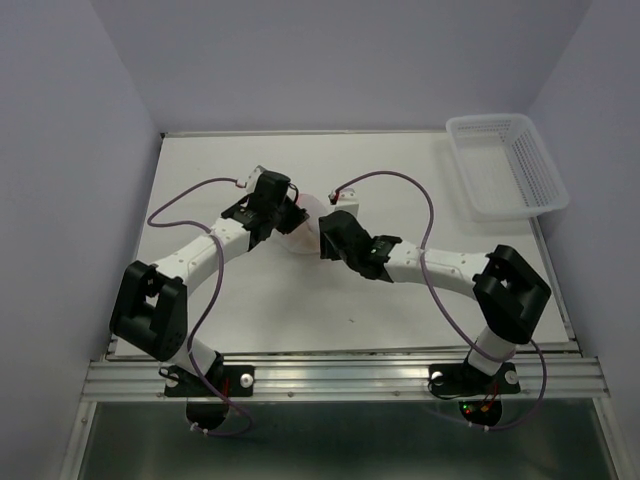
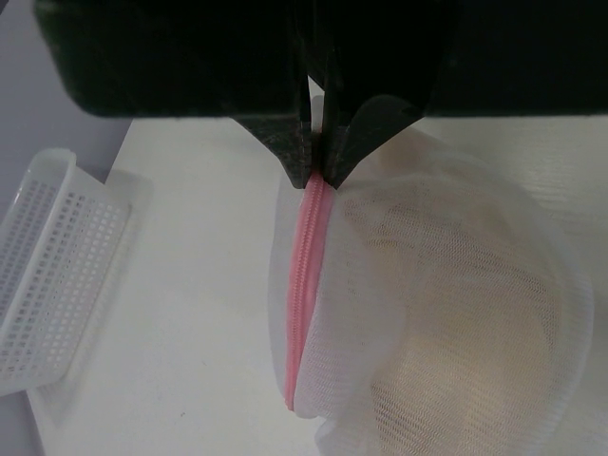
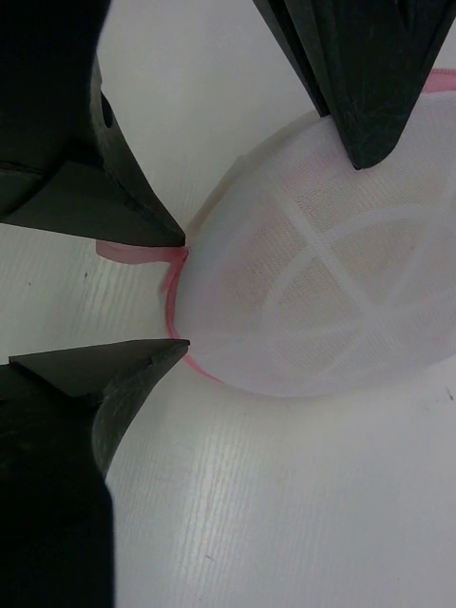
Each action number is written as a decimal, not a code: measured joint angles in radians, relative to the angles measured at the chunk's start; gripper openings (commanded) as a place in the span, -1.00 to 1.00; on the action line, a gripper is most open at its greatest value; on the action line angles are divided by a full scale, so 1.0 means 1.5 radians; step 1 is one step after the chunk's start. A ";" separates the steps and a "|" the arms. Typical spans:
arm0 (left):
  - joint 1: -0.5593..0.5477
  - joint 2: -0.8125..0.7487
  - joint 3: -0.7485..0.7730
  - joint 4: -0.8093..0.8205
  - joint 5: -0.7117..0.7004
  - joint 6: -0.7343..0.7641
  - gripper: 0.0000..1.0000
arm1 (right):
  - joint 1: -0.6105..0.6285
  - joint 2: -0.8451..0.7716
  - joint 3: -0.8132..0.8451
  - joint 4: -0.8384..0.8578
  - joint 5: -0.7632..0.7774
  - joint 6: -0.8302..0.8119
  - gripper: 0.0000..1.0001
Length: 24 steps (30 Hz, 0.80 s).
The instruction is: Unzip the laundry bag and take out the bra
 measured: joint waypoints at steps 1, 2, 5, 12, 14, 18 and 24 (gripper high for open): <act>-0.001 -0.001 0.000 0.000 0.000 0.000 -1.00 | 0.000 0.007 0.004 -0.003 0.006 0.002 -0.07; -0.001 -0.002 0.000 0.000 0.000 -0.001 -1.00 | 0.002 0.011 0.006 -0.004 0.010 0.003 -0.10; -0.002 -0.003 -0.001 -0.001 0.000 -0.002 -1.00 | 0.004 0.023 0.012 -0.014 0.025 0.010 -0.13; -0.002 -0.003 -0.001 -0.001 0.000 -0.002 -1.00 | 0.009 0.024 0.013 -0.027 0.033 0.022 -0.07; -0.002 -0.003 -0.001 -0.001 0.000 -0.002 -1.00 | 0.009 0.023 0.013 -0.034 0.031 0.024 -0.07; -0.002 -0.003 -0.001 -0.001 0.000 -0.003 -1.00 | 0.010 0.004 0.007 -0.041 0.027 0.037 -0.07; -0.002 -0.003 -0.001 -0.001 0.000 -0.003 -1.00 | 0.010 -0.041 -0.002 -0.044 0.028 0.052 -0.14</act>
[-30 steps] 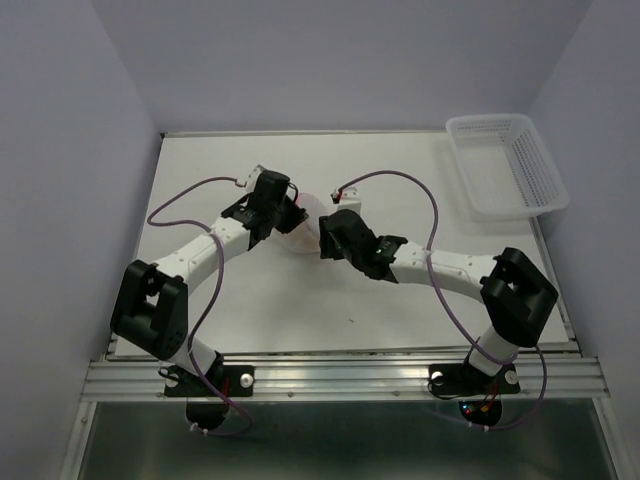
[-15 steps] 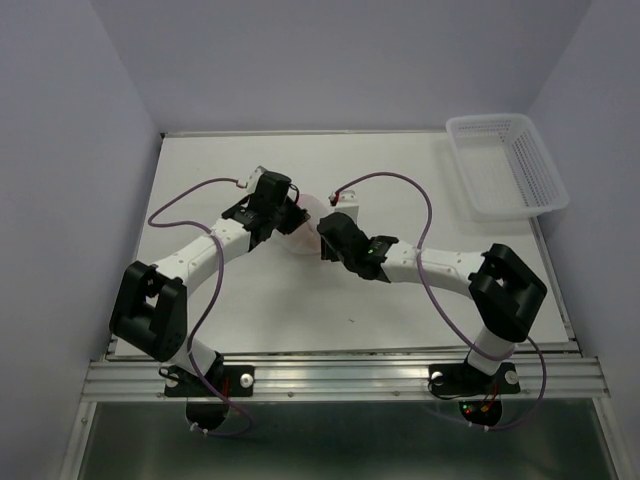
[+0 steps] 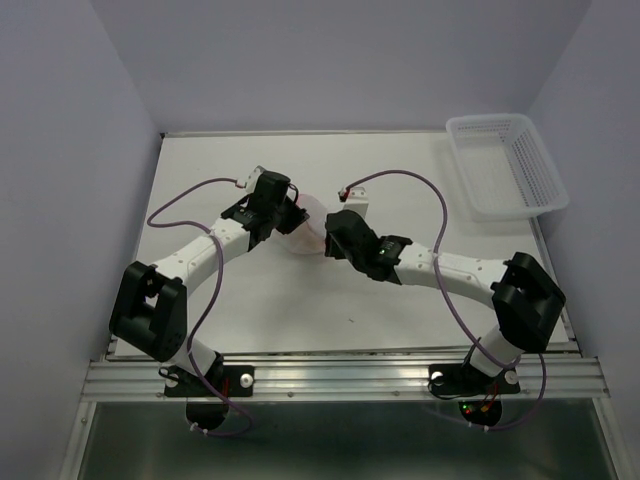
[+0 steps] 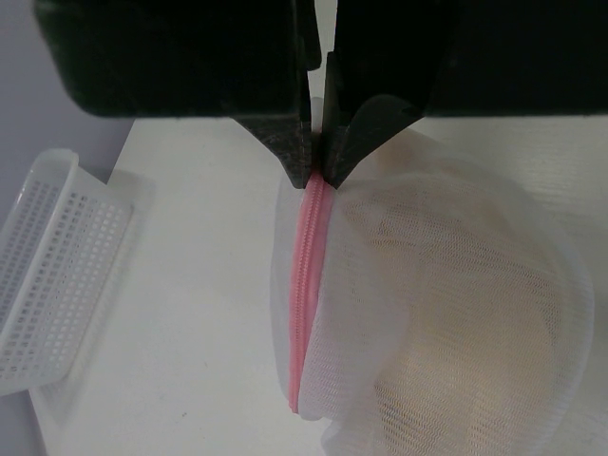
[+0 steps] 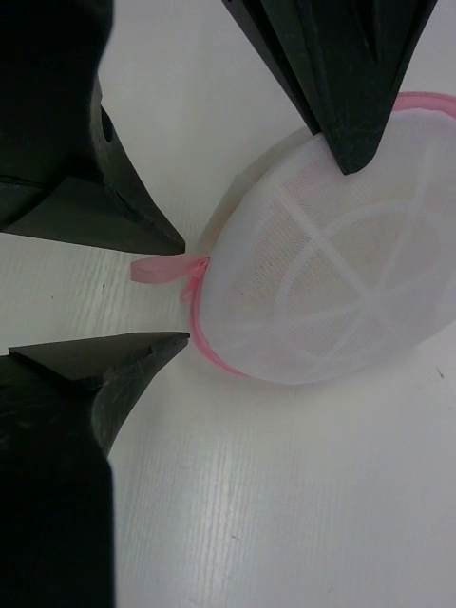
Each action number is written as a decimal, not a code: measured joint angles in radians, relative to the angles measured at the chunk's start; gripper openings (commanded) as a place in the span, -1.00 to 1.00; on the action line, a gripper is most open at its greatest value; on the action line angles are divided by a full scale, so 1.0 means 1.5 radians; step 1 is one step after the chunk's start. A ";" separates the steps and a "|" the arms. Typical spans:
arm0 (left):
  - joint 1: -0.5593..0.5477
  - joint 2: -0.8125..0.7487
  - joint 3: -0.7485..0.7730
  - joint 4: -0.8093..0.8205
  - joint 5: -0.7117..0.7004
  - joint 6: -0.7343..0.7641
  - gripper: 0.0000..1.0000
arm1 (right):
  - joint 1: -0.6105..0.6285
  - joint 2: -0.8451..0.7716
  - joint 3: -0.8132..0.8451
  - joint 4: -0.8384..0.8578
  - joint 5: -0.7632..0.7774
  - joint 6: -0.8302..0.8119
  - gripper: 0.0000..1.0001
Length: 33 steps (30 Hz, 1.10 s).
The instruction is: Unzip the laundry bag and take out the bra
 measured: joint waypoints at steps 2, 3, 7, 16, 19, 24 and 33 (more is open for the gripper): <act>0.000 0.000 0.000 0.000 0.000 0.000 -1.00 | 0.000 -0.006 -0.001 0.000 0.004 0.003 -0.17; 0.000 0.000 0.000 0.000 0.000 0.000 -1.00 | 0.000 -0.008 -0.003 0.001 0.006 0.003 -0.17; 0.000 0.000 0.000 0.000 0.000 0.000 -1.00 | 0.000 -0.009 -0.018 -0.003 0.011 0.006 -0.21; 0.000 0.000 0.000 0.000 0.001 0.000 -1.00 | 0.000 0.019 -0.016 -0.011 0.011 0.006 -0.31; 0.000 0.000 0.000 0.000 0.001 0.000 -1.00 | 0.002 0.034 -0.006 -0.012 0.003 0.006 -0.32; 0.000 0.000 -0.001 0.001 0.002 0.000 -1.00 | 0.007 0.056 0.015 -0.012 -0.005 0.005 -0.32; 0.000 -0.001 -0.009 0.005 0.002 -0.001 -1.00 | 0.007 0.073 0.037 -0.012 -0.006 0.011 -0.52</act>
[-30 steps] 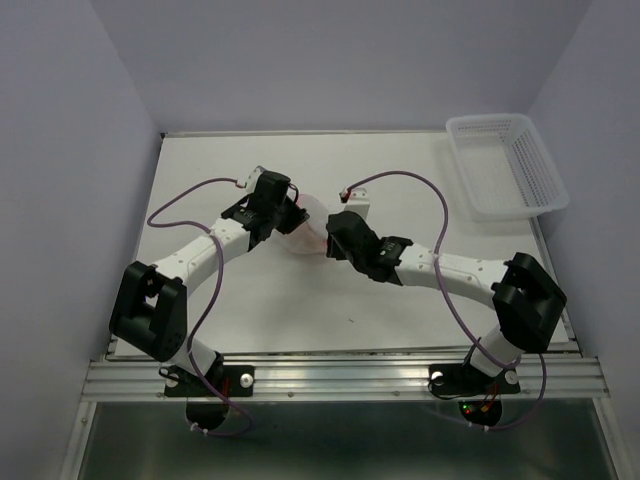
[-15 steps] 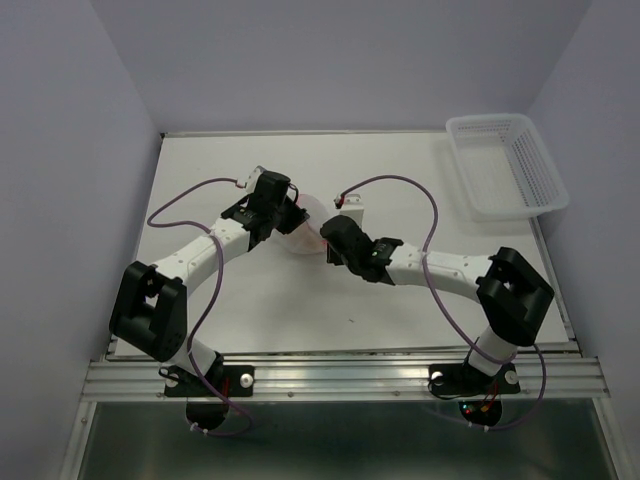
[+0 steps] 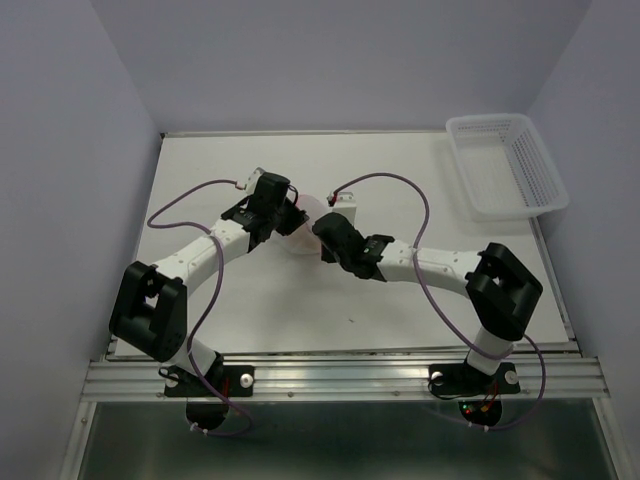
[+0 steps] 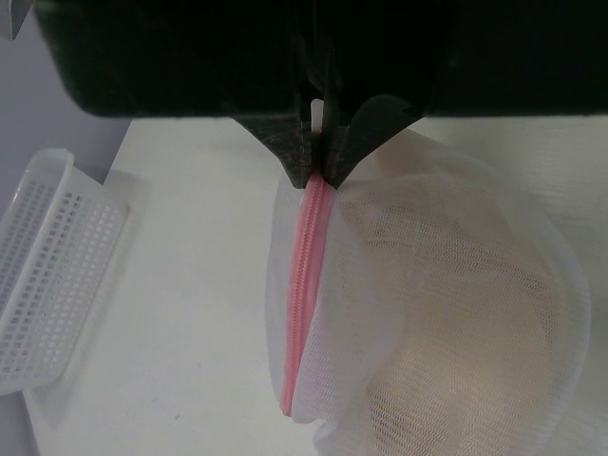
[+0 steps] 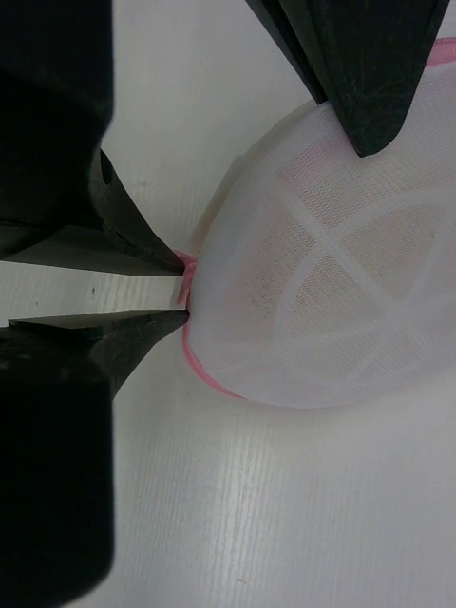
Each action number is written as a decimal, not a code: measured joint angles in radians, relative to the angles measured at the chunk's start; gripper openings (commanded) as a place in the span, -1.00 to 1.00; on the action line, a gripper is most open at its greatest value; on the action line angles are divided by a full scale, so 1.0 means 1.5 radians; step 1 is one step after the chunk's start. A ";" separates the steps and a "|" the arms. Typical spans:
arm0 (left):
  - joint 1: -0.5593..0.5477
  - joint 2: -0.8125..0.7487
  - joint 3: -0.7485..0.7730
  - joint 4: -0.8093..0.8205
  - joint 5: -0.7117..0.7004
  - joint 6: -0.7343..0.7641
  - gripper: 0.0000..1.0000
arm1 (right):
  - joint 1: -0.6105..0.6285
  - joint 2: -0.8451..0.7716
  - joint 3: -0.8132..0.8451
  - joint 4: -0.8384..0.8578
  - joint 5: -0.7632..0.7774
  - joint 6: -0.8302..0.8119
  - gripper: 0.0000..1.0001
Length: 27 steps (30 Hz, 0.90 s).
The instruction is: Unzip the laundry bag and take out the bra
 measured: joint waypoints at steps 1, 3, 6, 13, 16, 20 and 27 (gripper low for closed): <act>0.000 -0.001 -0.001 0.000 0.000 0.000 -1.00 | 0.000 0.003 0.002 0.000 0.002 0.004 -0.53; 0.000 -0.001 -0.001 0.000 0.001 0.000 -1.00 | 0.000 0.010 0.005 0.000 0.011 0.013 -0.54; 0.000 -0.003 -0.001 0.000 0.002 0.000 -1.00 | 0.000 0.016 0.007 0.000 0.023 0.022 -0.54; 0.000 -0.003 -0.004 0.002 0.004 -0.001 -1.00 | 0.000 0.029 0.013 0.001 0.023 0.032 -0.48; 0.000 -0.003 -0.012 0.005 0.006 -0.003 -1.00 | 0.001 0.035 0.013 0.002 0.019 0.034 -0.46; 0.000 -0.004 -0.017 0.009 0.009 -0.007 -1.00 | 0.005 0.037 0.013 0.001 0.022 0.036 -0.45; 0.000 -0.007 -0.023 0.015 0.016 -0.012 -1.00 | 0.005 0.045 0.013 0.010 0.044 0.039 -0.49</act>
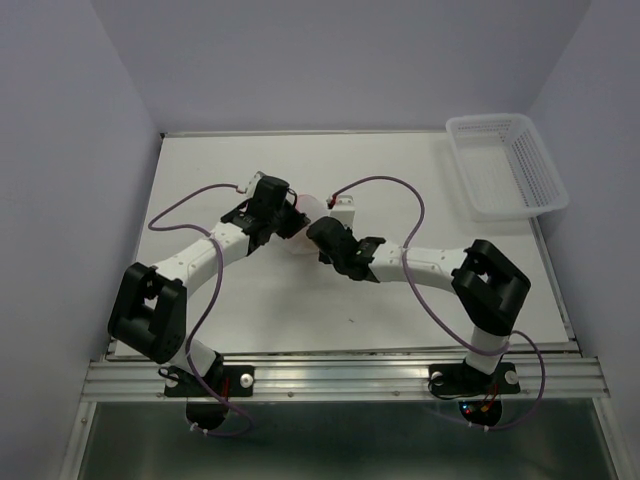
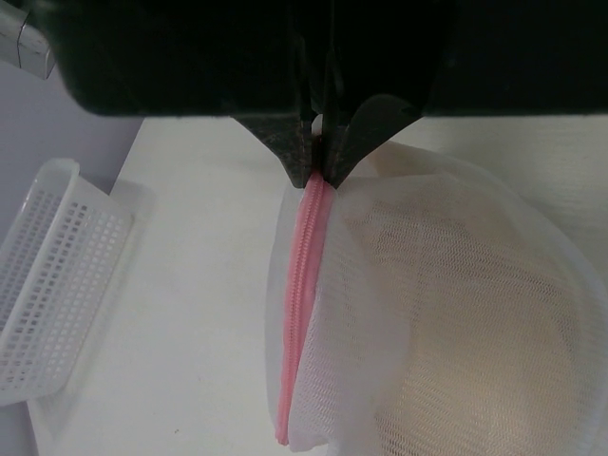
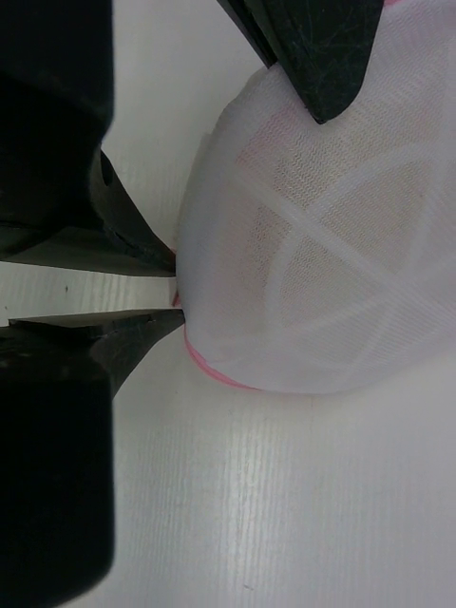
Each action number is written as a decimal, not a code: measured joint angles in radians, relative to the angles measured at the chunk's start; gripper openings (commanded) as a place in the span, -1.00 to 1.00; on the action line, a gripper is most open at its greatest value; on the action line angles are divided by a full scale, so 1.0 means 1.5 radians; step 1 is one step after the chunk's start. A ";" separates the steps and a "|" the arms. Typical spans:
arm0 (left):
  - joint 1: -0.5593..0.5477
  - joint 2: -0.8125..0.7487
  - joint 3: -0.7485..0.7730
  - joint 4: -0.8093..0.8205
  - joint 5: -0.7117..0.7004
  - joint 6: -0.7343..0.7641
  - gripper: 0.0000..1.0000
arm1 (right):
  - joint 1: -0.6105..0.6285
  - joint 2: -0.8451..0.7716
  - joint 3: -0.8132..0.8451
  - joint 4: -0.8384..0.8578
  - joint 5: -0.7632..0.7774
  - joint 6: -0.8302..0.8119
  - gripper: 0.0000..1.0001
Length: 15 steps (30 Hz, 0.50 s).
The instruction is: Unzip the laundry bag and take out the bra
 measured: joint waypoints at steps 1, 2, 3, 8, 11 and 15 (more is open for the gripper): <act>0.000 0.000 -0.001 0.001 0.005 -0.001 -1.00 | 0.000 0.003 0.000 0.002 0.008 0.002 -0.50; 0.000 0.000 -0.002 0.003 0.009 -0.001 -1.00 | 0.000 0.005 0.000 0.002 0.014 0.003 -0.50; 0.000 0.000 -0.003 0.004 0.010 -0.001 -1.00 | 0.000 0.006 0.000 0.004 0.019 0.003 -0.52; 0.001 -0.006 -0.012 0.013 0.014 -0.005 -1.00 | 0.000 0.007 -0.024 0.058 0.040 -0.001 -0.70; 0.001 -0.008 -0.013 0.015 0.019 -0.005 -1.00 | 0.001 0.007 -0.041 0.089 0.045 -0.010 -0.82; 0.001 -0.009 -0.013 0.016 0.018 -0.005 -1.00 | 0.004 0.007 -0.051 0.117 0.046 -0.023 -0.99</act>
